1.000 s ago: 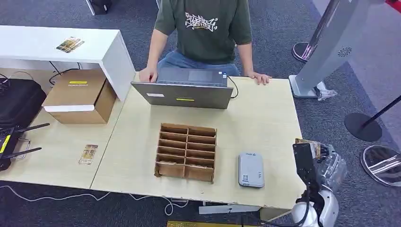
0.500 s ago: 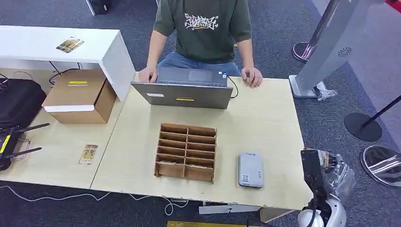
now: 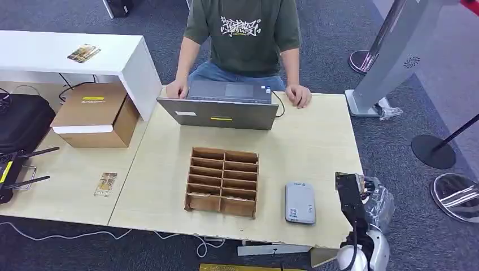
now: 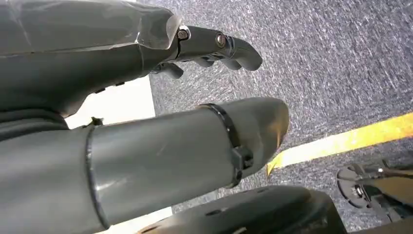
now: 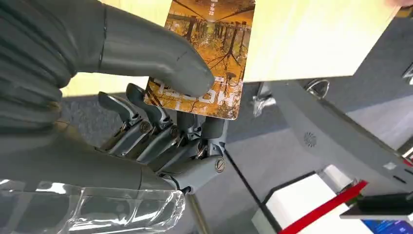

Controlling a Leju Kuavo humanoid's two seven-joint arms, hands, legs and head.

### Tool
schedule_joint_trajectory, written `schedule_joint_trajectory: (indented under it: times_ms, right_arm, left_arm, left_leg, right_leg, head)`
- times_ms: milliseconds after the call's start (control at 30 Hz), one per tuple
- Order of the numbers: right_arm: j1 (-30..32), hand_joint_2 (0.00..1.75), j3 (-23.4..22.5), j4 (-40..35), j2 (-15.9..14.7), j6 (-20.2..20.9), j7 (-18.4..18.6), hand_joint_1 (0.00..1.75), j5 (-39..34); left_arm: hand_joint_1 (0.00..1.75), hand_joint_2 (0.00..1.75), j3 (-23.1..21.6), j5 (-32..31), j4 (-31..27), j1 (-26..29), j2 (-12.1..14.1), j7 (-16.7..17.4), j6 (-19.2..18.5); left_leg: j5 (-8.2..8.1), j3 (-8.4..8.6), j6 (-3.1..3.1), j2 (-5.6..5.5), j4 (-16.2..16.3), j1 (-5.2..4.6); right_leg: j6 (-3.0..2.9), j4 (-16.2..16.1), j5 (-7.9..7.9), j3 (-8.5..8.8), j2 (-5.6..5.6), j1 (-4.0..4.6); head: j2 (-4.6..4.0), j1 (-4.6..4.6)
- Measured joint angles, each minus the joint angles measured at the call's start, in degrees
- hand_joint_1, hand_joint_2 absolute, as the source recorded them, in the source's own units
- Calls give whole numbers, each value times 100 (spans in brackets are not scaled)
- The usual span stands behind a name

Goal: Pass the card to the sensor for recognition and then transmit it.

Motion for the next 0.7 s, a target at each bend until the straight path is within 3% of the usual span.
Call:
schedule_joint_trajectory:
  times_ms: [533,700]
  right_arm:
    - [-134,175,639,230,112,-22,24,175,-100]
    - [-85,175,828,230,112,22,297,175,-52]
  left_arm:
    - [0,0,0,-7,0,-2,33,-11,-41]
    - [0,0,2,-11,0,-2,33,39,-41]
  left_leg:
    - [0,1,0,-1,0,1]
    - [0,0,0,-1,0,0]
  right_leg:
    - [-1,0,-1,1,0,0]
    - [-1,0,-1,1,0,0]
  head:
    - [0,-2]
    - [0,0]
